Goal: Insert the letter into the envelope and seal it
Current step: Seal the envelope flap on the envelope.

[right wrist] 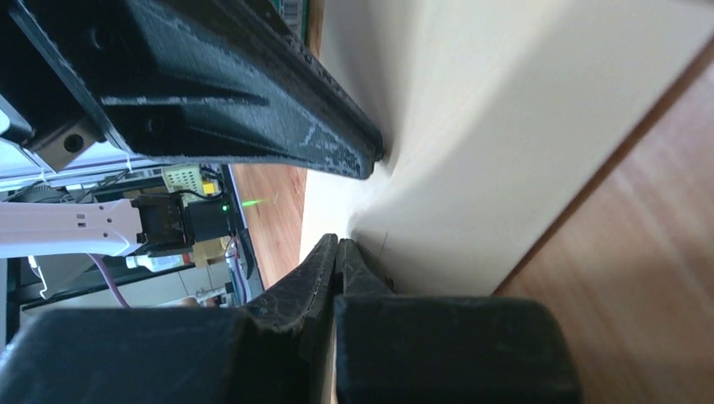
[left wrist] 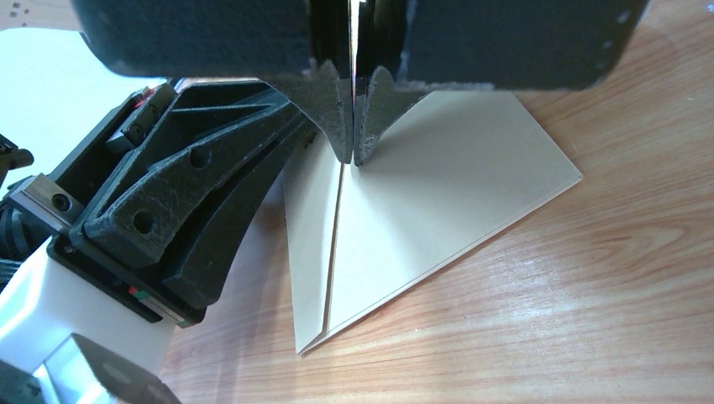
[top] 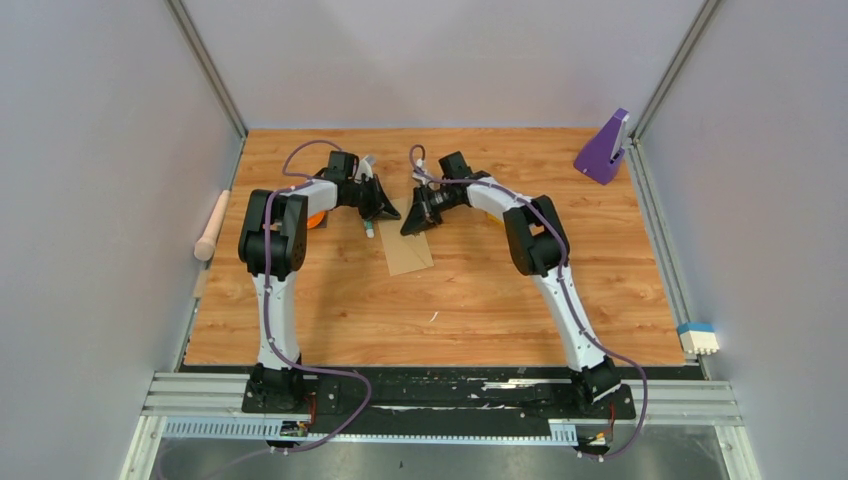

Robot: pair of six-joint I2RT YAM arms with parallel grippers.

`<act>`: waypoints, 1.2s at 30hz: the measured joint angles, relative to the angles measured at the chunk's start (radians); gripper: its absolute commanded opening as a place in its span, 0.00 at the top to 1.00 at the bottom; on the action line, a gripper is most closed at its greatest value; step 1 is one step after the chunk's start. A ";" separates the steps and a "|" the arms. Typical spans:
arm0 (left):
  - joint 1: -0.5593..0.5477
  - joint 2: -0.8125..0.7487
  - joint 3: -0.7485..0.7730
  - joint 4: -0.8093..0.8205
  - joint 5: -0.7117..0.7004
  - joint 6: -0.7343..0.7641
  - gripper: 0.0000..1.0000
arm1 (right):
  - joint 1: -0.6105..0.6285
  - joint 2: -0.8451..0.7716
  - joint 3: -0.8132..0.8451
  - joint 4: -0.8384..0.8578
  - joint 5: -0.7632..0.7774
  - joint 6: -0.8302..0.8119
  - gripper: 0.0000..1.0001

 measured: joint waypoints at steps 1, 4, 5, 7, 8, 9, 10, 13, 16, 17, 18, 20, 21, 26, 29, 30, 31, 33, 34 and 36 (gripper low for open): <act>0.000 0.000 0.000 0.000 0.000 0.000 1.00 | 0.000 0.009 0.018 0.000 0.002 0.000 1.00; 0.000 0.000 0.000 0.000 0.000 0.000 1.00 | 0.000 0.028 0.058 -0.001 0.010 0.001 1.00; 0.000 0.000 0.000 0.000 0.000 0.000 1.00 | 0.000 0.032 0.068 0.000 0.014 0.001 1.00; 0.000 0.000 0.000 0.000 0.000 0.000 1.00 | -0.002 0.037 0.077 0.001 0.017 0.002 1.00; 0.000 0.000 0.000 0.000 0.000 0.000 1.00 | -0.003 0.037 0.078 0.001 0.018 0.002 1.00; 0.000 0.000 0.000 0.000 0.001 0.000 1.00 | -0.004 0.037 0.078 0.002 0.017 0.002 1.00; 0.000 0.000 0.000 0.000 0.001 0.000 1.00 | -0.004 0.037 0.077 0.002 0.016 0.003 1.00; 0.000 0.000 0.000 0.000 0.000 0.000 1.00 | -0.010 0.032 0.040 0.037 -0.010 0.008 1.00; 0.000 0.000 0.000 0.000 0.002 0.000 1.00 | -0.018 0.003 -0.038 0.064 -0.049 0.008 1.00; 0.000 0.000 0.000 0.000 0.003 0.000 1.00 | -0.019 -0.013 -0.066 0.068 -0.050 0.006 1.00; 0.000 0.000 0.000 0.000 0.003 0.000 1.00 | -0.020 -0.026 -0.091 0.069 -0.052 0.003 1.00; 0.000 0.000 0.000 0.000 0.003 0.000 1.00 | -0.022 -0.047 -0.131 0.072 -0.055 -0.004 1.00; 0.000 0.000 0.000 0.000 0.003 0.000 1.00 | -0.023 -0.057 -0.150 0.074 -0.055 -0.010 1.00; 0.000 0.000 0.000 0.000 0.004 0.000 1.00 | -0.024 -0.072 -0.175 0.068 -0.056 -0.019 1.00; 0.000 0.000 0.000 0.000 0.004 0.000 1.00 | -0.024 -0.061 -0.138 0.036 -0.048 -0.021 1.00; 0.000 0.000 0.000 0.000 0.004 0.000 1.00 | -0.024 -0.050 -0.116 0.026 -0.045 -0.021 1.00; 0.000 0.000 0.000 0.000 0.004 0.000 1.00 | -0.024 -0.039 -0.092 0.019 -0.041 -0.021 1.00; 0.000 0.000 0.000 0.000 0.004 0.000 1.00 | -0.022 -0.017 -0.046 0.008 -0.032 -0.022 1.00; 0.000 0.000 0.000 0.000 0.004 0.000 1.00 | -0.021 -0.005 -0.020 0.003 -0.027 -0.021 1.00; 0.000 0.000 0.000 0.000 0.004 0.000 1.00 | -0.021 0.013 0.016 0.000 -0.022 -0.021 1.00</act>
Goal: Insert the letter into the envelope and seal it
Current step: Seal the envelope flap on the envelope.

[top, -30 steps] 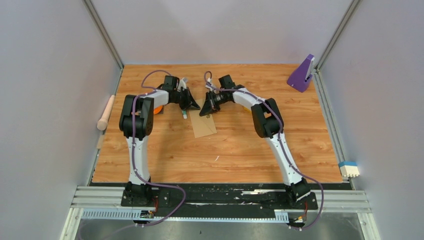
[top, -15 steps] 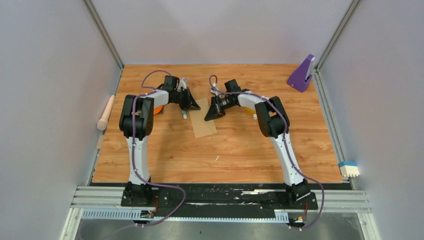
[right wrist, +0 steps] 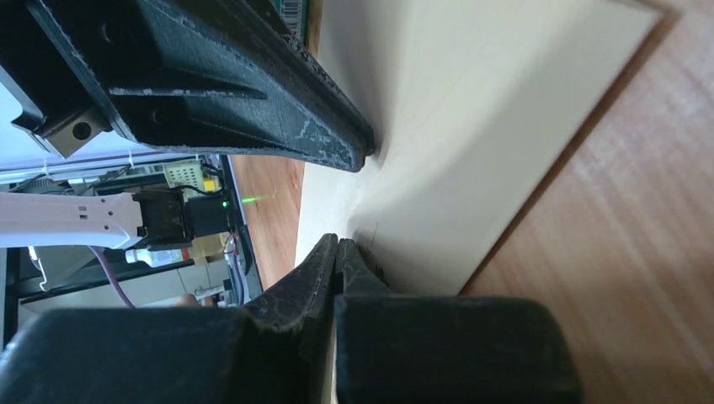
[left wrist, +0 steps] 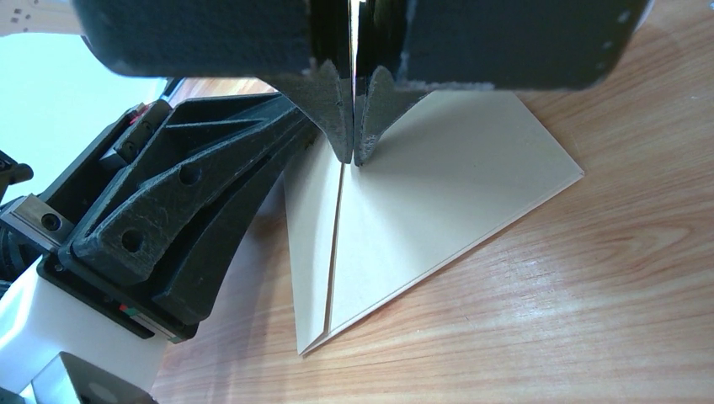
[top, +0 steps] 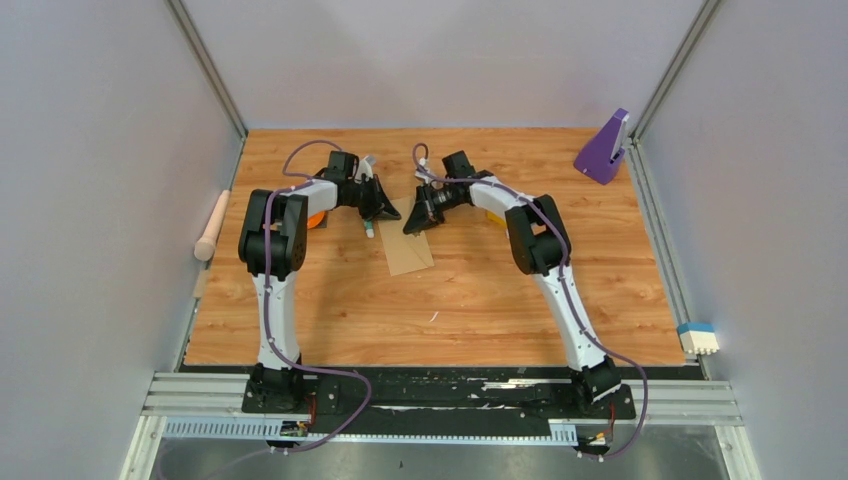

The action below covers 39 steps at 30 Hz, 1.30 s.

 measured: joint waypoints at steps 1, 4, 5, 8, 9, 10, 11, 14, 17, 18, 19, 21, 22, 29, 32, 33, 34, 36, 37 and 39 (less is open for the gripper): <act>0.000 0.000 0.000 0.000 0.000 0.000 1.00 | 0.000 0.005 0.012 0.000 0.002 0.000 1.00; 0.000 0.000 0.000 0.000 0.000 0.000 1.00 | 0.001 0.007 0.018 -0.001 0.010 -0.001 1.00; 0.000 0.000 0.000 0.000 0.000 0.000 1.00 | 0.001 0.007 0.018 -0.001 0.010 0.000 1.00; 0.000 0.000 0.000 0.000 0.000 0.000 1.00 | 0.001 0.007 0.018 -0.001 0.011 -0.001 1.00; 0.000 0.000 0.000 0.000 0.000 0.000 1.00 | 0.001 0.007 0.017 0.000 0.010 0.000 1.00; 0.000 0.000 0.000 0.000 0.000 0.000 1.00 | 0.001 0.006 0.012 0.003 0.008 -0.001 1.00; 0.000 0.000 0.000 0.000 0.000 0.000 1.00 | 0.001 0.006 0.005 0.011 0.004 -0.002 1.00; 0.000 0.000 0.000 0.000 0.001 0.000 1.00 | 0.003 -0.011 -0.041 0.032 -0.018 -0.005 1.00; 0.000 0.000 0.000 -0.001 0.003 0.000 1.00 | 0.002 -0.034 -0.085 0.034 -0.023 -0.016 1.00; 0.000 0.000 0.000 -0.001 0.003 0.000 1.00 | 0.002 -0.037 -0.088 0.034 -0.022 -0.018 1.00; 0.000 0.000 0.000 -0.001 0.003 0.000 1.00 | 0.002 -0.037 -0.088 0.034 -0.021 -0.020 1.00; 0.000 0.000 0.000 -0.001 0.004 0.000 1.00 | 0.002 -0.037 -0.079 0.026 -0.019 -0.020 1.00; 0.000 0.000 0.000 -0.001 0.004 0.000 1.00 | 0.003 -0.034 -0.073 0.017 -0.016 -0.020 1.00; 0.000 0.000 0.000 -0.001 0.004 0.001 1.00 | 0.011 0.021 0.041 -0.008 0.001 -0.018 1.00; 0.000 0.000 0.000 -0.001 0.004 0.001 1.00 | 0.014 0.024 0.051 -0.008 0.010 -0.018 1.00; 0.000 0.000 0.000 -0.001 0.004 0.001 1.00 | 0.014 0.024 0.051 -0.008 0.009 -0.018 1.00; 0.000 0.000 0.000 -0.001 0.004 0.001 1.00 | 0.014 0.024 0.049 -0.006 0.008 -0.019 1.00; 0.000 0.000 0.000 -0.002 0.005 0.002 1.00 | 0.013 0.018 0.026 0.015 0.000 -0.020 1.00; 0.000 0.000 0.000 -0.002 0.006 0.002 1.00 | 0.012 0.012 0.011 0.023 -0.005 -0.021 1.00; 0.000 0.000 0.000 -0.005 0.009 0.002 1.00 | 0.011 -0.013 -0.040 0.037 -0.011 -0.024 1.00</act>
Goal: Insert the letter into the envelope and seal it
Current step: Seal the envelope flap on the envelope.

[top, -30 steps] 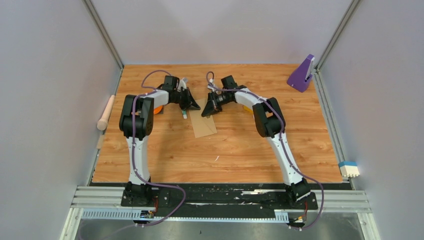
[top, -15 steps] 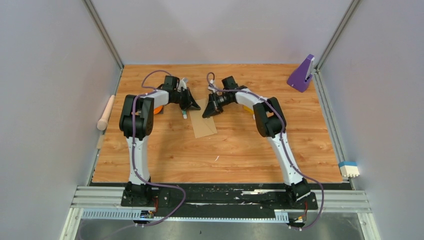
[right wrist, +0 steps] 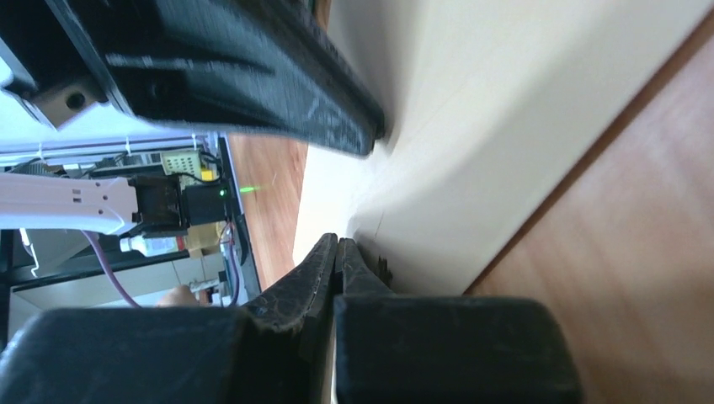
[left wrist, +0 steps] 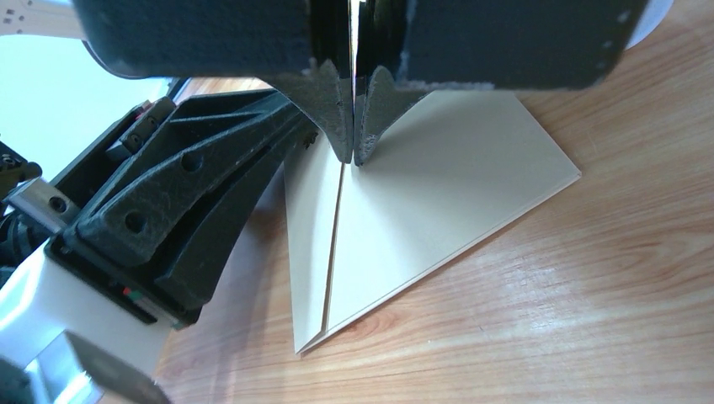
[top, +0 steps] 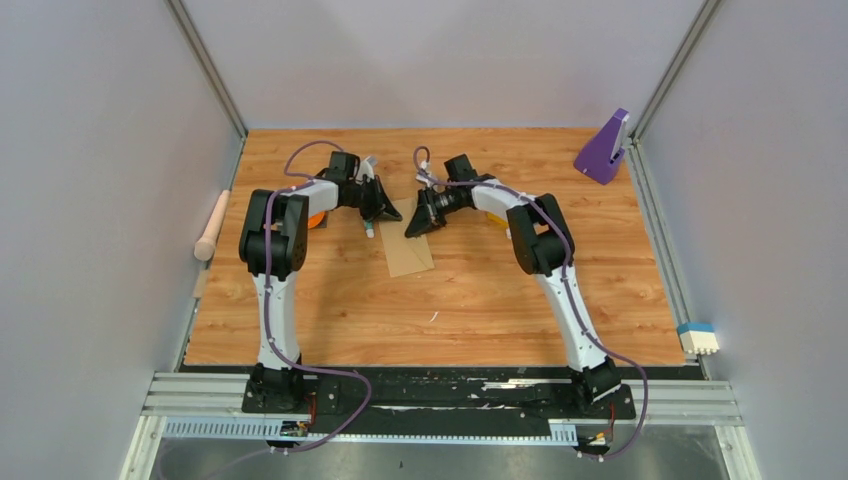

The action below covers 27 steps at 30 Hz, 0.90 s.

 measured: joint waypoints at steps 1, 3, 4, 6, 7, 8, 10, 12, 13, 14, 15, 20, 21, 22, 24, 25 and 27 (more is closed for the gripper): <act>0.000 0.000 0.000 -0.001 0.001 0.000 1.00 | 0.000 -0.016 -0.033 0.009 -0.003 -0.004 1.00; 0.000 0.000 0.000 -0.004 0.002 0.000 1.00 | -0.001 -0.045 -0.089 0.012 -0.008 -0.011 1.00; 0.000 0.000 0.000 -0.005 0.003 0.000 1.00 | -0.001 -0.058 -0.115 0.014 -0.011 -0.016 1.00; 0.000 0.000 0.000 -0.008 0.005 0.000 1.00 | -0.001 -0.079 -0.154 0.014 -0.014 -0.027 1.00; 0.000 0.000 0.000 -0.008 0.005 0.000 1.00 | -0.001 -0.088 -0.168 0.013 -0.013 -0.032 1.00; 0.000 0.000 0.000 -0.008 0.005 0.000 1.00 | -0.001 -0.095 -0.177 0.011 -0.011 -0.037 1.00; 0.001 0.000 -0.001 -0.008 0.005 0.000 1.00 | 0.000 -0.102 -0.187 0.008 -0.008 -0.052 1.00; 0.001 0.000 -0.001 -0.008 0.005 0.000 1.00 | 0.001 -0.106 -0.186 0.003 -0.001 -0.063 1.00; 0.001 0.000 -0.001 -0.008 0.005 0.000 1.00 | 0.002 -0.108 -0.186 0.000 0.003 -0.071 1.00; 0.001 0.000 -0.001 -0.008 0.005 0.000 1.00 | 0.003 -0.111 -0.186 -0.004 0.009 -0.079 1.00; 0.002 0.000 -0.001 -0.008 0.006 0.000 1.00 | 0.004 -0.114 -0.184 -0.011 0.016 -0.087 1.00; 0.003 0.000 -0.002 -0.005 0.008 0.000 1.00 | 0.004 -0.114 -0.098 -0.126 0.069 -0.148 1.00; 0.003 0.000 -0.002 -0.004 0.008 0.000 1.00 | 0.003 -0.112 -0.053 -0.160 0.081 -0.160 1.00; 0.003 0.000 -0.002 -0.003 0.009 0.000 1.00 | 0.002 -0.112 -0.013 -0.180 0.087 -0.169 1.00; 0.003 -0.001 -0.002 -0.003 0.009 0.000 1.00 | -0.004 -0.113 0.076 -0.212 0.091 -0.187 1.00; 0.003 -0.002 -0.002 -0.002 0.009 0.000 1.00 | -0.009 -0.116 0.119 -0.218 0.090 -0.195 1.00; 0.003 -0.004 -0.002 -0.001 0.006 0.000 0.98 | -0.018 -0.132 0.155 -0.220 0.090 -0.207 1.00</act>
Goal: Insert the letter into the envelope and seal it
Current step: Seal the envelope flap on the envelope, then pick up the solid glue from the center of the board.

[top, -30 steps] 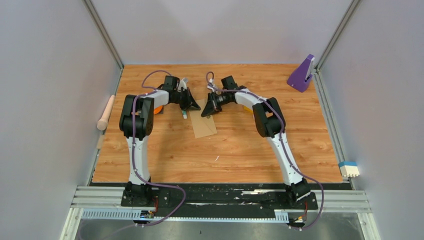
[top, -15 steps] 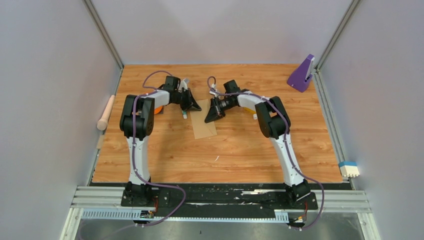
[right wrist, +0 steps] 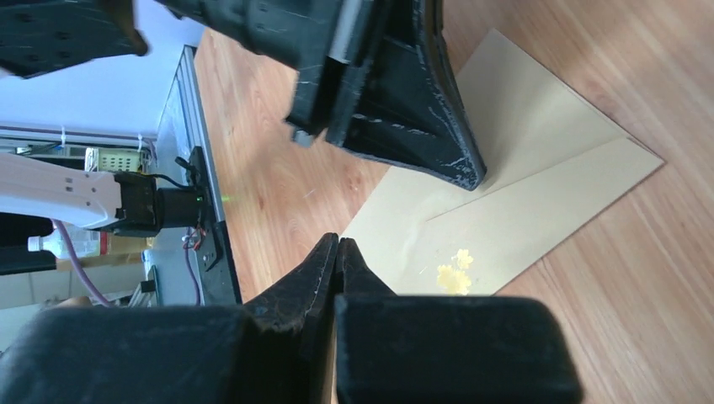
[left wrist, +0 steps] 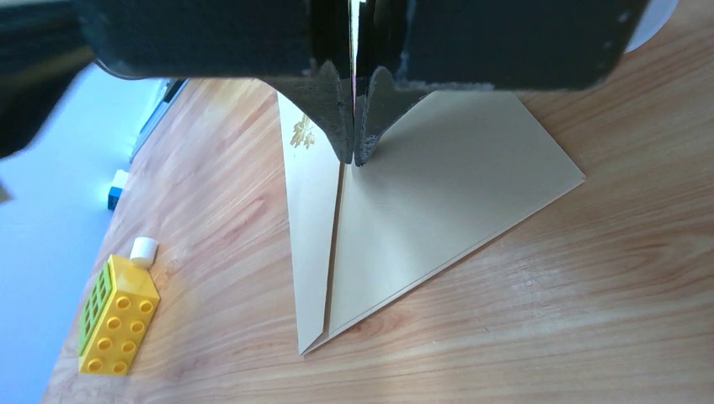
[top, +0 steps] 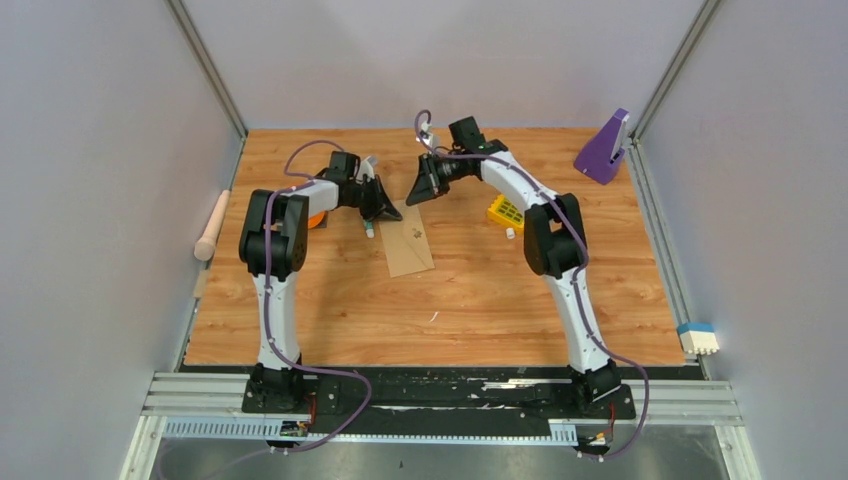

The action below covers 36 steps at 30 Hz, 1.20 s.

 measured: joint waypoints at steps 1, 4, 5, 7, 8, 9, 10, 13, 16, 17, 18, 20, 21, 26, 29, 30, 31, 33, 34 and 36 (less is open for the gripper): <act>0.000 -0.002 0.000 0.001 -0.003 0.000 0.92 | -0.007 -0.019 0.004 -0.005 -0.001 -0.005 1.00; 0.003 -0.006 0.000 0.003 -0.010 0.002 0.78 | -0.028 -0.071 -0.001 -0.024 -0.003 -0.016 1.00; 0.004 -0.006 0.000 0.005 -0.011 0.005 0.70 | -0.036 -0.090 -0.014 -0.024 -0.002 -0.022 1.00; 0.006 -0.010 0.000 0.006 -0.010 0.002 0.60 | -0.055 -0.140 -0.061 -0.034 0.003 -0.036 1.00; 0.006 -0.016 0.000 0.006 -0.011 0.002 0.57 | -0.066 -0.165 -0.089 -0.037 0.008 -0.048 1.00; 0.006 -0.021 0.000 0.006 -0.013 0.008 0.51 | -0.079 -0.195 -0.124 -0.040 0.016 -0.059 1.00; 0.006 -0.029 0.000 0.005 -0.018 0.006 0.48 | -0.090 -0.221 -0.155 -0.045 0.026 -0.069 1.00; 0.007 -0.050 0.000 0.005 -0.028 0.011 0.43 | -0.123 -0.291 -0.238 -0.056 0.065 -0.109 1.00; 0.011 -0.076 0.001 -0.002 -0.031 0.013 0.41 | -0.156 -0.375 -0.336 -0.063 0.117 -0.160 1.00; 0.013 -0.085 0.004 -0.003 -0.031 0.013 0.42 | -0.167 -0.403 -0.365 -0.067 0.134 -0.175 0.99; 0.015 -0.094 0.008 -0.004 -0.031 0.016 0.41 | -0.177 -0.431 -0.392 -0.068 0.148 -0.191 0.97; 0.021 -0.114 0.026 -0.010 -0.023 0.024 0.42 | -0.195 -0.489 -0.442 -0.075 0.177 -0.224 0.93; 0.022 -0.122 0.037 -0.013 -0.022 0.029 0.42 | -0.202 -0.512 -0.461 -0.077 0.192 -0.240 0.91; 0.033 -0.172 0.131 -0.130 -0.034 0.148 0.39 | -0.241 -0.600 -0.566 -0.090 0.275 -0.315 0.85; 0.040 -0.189 0.194 -0.249 -0.057 0.280 0.33 | -0.256 -0.632 -0.646 -0.105 0.320 -0.359 0.82; 0.040 -0.189 0.227 -0.309 -0.065 0.346 0.31 | -0.260 -0.639 -0.667 -0.114 0.331 -0.371 0.82; 0.042 -0.189 0.252 -0.354 -0.072 0.414 0.29 | -0.264 -0.647 -0.690 -0.117 0.343 -0.386 0.80; 0.045 -0.184 0.309 -0.457 -0.081 0.544 0.26 | -0.267 -0.660 -0.723 -0.128 0.356 -0.409 0.77; 0.046 -0.174 0.354 -0.519 -0.085 0.621 0.25 | -0.267 -0.668 -0.738 -0.134 0.362 -0.422 0.76; 0.048 -0.140 0.448 -0.620 -0.092 0.774 0.21 | -0.267 -0.681 -0.753 -0.137 0.364 -0.434 0.75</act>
